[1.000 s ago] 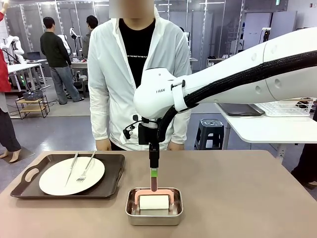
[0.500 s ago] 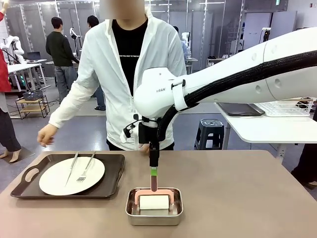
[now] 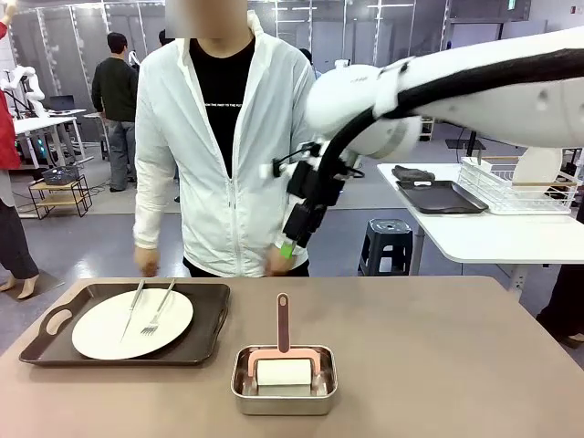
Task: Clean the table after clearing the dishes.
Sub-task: When the right (or left) Handle tray is removed, use the right hand (or left hand) to clean the right (or left) side of the table with the Lint Roller.
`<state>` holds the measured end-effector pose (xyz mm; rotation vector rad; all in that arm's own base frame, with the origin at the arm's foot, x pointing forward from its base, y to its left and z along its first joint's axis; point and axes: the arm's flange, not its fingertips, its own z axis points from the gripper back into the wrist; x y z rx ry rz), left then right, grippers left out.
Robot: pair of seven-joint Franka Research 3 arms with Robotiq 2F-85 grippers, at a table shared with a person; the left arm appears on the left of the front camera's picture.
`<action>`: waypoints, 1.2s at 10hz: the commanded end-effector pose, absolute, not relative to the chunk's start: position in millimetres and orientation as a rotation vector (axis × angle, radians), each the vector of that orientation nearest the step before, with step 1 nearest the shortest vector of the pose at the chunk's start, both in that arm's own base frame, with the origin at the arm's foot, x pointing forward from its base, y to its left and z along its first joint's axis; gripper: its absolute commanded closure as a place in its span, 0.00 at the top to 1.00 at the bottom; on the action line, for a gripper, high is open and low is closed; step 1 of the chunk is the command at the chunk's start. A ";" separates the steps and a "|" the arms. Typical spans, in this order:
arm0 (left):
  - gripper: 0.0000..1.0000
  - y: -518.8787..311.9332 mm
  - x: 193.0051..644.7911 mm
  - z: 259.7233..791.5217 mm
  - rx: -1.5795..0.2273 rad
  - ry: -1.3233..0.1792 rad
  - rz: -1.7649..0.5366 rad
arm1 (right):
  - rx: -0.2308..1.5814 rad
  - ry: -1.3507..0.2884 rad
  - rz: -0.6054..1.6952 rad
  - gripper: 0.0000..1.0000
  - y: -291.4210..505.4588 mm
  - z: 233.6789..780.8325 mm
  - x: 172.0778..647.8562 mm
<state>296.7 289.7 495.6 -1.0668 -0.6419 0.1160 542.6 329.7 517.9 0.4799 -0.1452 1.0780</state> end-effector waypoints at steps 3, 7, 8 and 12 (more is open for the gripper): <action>1.00 290.9 295.0 497.8 -1.071 -0.652 0.109 | 0.893 -0.332 0.523 1.00 157.1 502.3 504.5; 1.00 290.9 295.0 497.8 -1.071 -0.652 0.109 | 1.185 -0.375 0.170 1.00 -8.3 497.0 466.2; 1.00 290.9 295.0 497.8 -1.071 -0.652 0.109 | 1.204 -0.406 0.082 1.00 -49.6 501.4 448.3; 1.00 290.9 295.0 497.8 -1.071 -0.652 0.109 | 1.234 -0.429 -0.113 1.00 -163.4 489.5 359.4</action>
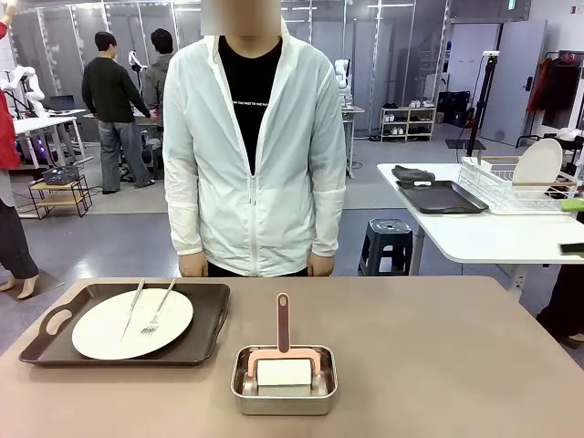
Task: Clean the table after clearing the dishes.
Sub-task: When the right (or left) Handle tray is removed, use the right hand (or left hand) to clean the right (or left) side of the table with the Lint Roller.
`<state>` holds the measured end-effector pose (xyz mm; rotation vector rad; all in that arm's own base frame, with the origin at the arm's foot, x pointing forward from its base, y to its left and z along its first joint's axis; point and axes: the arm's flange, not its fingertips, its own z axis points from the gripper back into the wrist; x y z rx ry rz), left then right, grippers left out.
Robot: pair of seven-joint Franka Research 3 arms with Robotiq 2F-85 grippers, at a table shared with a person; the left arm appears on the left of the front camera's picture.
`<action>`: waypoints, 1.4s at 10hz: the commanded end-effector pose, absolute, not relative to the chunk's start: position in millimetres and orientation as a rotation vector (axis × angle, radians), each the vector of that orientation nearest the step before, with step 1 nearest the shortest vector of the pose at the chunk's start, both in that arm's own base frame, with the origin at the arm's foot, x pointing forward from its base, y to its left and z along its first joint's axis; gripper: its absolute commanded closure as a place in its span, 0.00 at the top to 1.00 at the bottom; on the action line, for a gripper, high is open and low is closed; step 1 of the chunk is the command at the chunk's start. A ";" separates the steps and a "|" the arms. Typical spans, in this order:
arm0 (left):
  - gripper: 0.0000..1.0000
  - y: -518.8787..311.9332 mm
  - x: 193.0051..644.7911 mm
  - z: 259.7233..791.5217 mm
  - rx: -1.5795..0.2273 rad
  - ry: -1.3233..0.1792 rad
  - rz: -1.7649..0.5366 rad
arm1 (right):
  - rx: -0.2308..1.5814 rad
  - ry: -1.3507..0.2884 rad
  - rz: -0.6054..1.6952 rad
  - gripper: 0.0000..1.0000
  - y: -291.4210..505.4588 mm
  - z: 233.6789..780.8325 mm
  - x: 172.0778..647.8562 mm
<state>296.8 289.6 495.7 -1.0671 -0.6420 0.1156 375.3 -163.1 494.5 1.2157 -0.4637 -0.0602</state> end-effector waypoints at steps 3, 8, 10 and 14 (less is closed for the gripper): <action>1.00 290.9 295.0 497.8 -1.071 -0.652 0.109 | 1.322 -0.503 -0.245 1.00 -202.0 449.1 300.6; 1.00 290.9 295.0 497.8 -1.071 -0.652 0.109 | 1.316 -0.485 -0.260 1.00 -210.4 439.8 302.1; 1.00 290.9 295.0 497.8 -1.071 -0.652 0.109 | 1.316 -0.485 -0.260 1.00 -210.4 439.8 302.1; 1.00 290.9 295.0 497.8 -1.071 -0.652 0.109 | 1.316 -0.485 -0.260 1.00 -210.4 439.8 302.1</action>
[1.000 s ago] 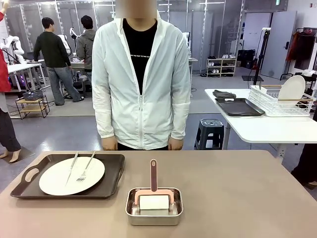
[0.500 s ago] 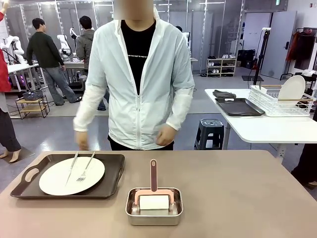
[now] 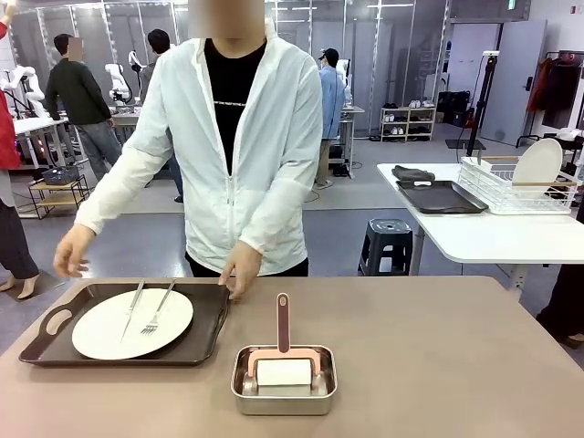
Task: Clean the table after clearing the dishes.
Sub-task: When the right (or left) Handle tray is removed, use the right hand (or left hand) to clean the right (or left) side of the table with the Lint Roller.
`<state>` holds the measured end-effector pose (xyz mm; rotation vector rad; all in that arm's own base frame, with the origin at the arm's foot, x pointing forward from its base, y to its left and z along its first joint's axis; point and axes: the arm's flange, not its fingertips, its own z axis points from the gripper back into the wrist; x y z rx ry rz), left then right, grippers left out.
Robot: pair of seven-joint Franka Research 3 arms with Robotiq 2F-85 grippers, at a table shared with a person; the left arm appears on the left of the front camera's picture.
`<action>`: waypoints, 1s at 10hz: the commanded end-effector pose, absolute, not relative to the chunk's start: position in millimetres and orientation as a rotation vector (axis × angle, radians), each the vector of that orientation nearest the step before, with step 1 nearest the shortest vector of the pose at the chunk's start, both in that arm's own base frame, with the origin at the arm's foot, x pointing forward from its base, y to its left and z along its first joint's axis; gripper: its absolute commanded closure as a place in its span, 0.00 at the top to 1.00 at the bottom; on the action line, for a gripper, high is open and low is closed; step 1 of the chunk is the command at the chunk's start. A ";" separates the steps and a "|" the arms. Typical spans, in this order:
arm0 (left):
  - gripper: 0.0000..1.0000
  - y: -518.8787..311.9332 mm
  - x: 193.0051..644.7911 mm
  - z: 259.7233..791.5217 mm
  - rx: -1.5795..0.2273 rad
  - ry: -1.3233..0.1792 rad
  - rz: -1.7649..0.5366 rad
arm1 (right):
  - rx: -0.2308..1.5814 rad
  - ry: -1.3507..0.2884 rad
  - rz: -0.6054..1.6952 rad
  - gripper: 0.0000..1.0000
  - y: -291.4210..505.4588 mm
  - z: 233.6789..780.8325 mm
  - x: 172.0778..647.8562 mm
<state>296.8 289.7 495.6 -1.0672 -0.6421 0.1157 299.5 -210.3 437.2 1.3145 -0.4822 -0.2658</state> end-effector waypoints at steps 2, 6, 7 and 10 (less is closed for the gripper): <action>1.00 290.9 295.0 497.8 -1.071 -0.652 0.109 | 1.316 -0.485 -0.260 1.00 -210.4 439.8 302.1; 1.00 290.9 295.0 497.8 -1.071 -0.652 0.109 | 1.316 -0.485 -0.260 1.00 -210.4 439.8 302.1; 1.00 290.9 295.0 497.8 -1.071 -0.652 0.109 | 1.316 -0.485 -0.260 1.00 -210.4 439.8 302.1; 1.00 290.9 295.0 497.8 -1.071 -0.652 0.109 | 1.316 -0.485 -0.260 1.00 -210.4 439.8 302.1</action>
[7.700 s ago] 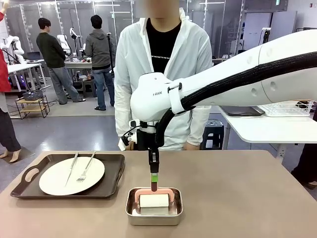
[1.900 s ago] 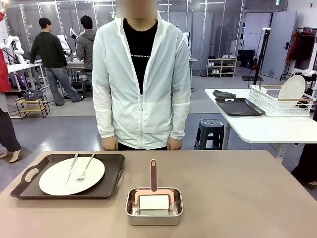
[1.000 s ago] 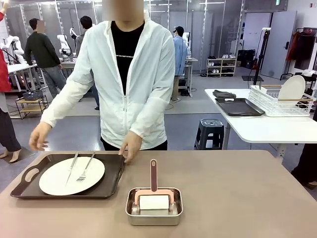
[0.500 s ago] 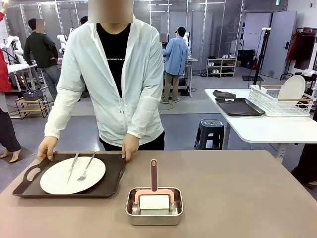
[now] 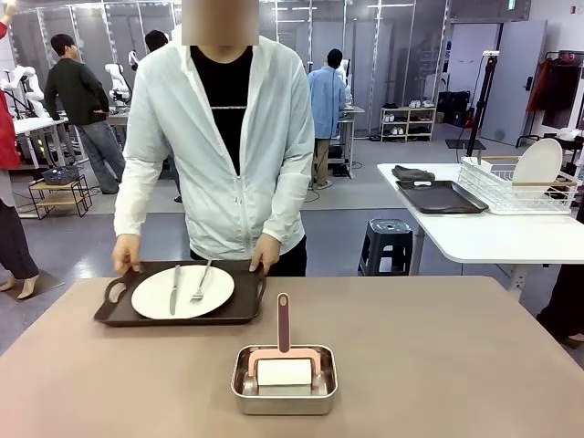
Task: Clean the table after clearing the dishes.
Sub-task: When the right (or left) Handle tray is removed, use the right hand (or left hand) to clean the right (or left) side of the table with the Lint Roller.
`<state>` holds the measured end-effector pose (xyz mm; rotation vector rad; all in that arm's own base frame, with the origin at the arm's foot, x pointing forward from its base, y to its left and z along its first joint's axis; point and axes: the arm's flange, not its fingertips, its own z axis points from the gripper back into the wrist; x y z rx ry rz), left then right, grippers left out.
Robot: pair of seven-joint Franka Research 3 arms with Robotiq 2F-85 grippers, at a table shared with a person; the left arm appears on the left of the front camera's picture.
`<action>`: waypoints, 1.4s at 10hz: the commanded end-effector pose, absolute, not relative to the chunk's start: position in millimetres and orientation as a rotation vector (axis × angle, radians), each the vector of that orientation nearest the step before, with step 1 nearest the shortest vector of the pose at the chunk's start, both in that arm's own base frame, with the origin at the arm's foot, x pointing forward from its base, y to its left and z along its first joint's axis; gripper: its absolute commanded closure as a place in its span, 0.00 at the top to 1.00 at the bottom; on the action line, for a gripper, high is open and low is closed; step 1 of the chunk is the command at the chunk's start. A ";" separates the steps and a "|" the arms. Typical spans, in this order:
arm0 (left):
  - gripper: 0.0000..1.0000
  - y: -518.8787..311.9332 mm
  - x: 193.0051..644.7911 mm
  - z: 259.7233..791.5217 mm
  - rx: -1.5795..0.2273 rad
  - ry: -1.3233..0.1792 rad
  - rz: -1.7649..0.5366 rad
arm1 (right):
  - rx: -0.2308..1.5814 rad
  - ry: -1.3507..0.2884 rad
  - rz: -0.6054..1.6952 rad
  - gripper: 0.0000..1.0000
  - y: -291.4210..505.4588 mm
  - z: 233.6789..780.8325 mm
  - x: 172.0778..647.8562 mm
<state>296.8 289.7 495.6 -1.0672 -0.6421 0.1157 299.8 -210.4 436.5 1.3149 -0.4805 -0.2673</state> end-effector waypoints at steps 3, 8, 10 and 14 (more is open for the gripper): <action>1.00 290.9 295.0 497.8 -1.071 -0.652 0.109 | 1.316 -0.485 -0.260 1.00 -210.4 439.8 302.1; 1.00 290.9 295.0 497.8 -1.071 -0.652 0.109 | 1.316 -0.485 -0.260 1.00 -210.4 439.8 302.1; 1.00 290.9 295.0 497.8 -1.071 -0.652 0.109 | 1.316 -0.485 -0.260 1.00 -210.4 439.8 302.1; 1.00 283.5 317.5 538.7 -0.876 -0.780 -0.266 | 1.316 -0.485 -0.260 1.00 -210.4 439.8 302.1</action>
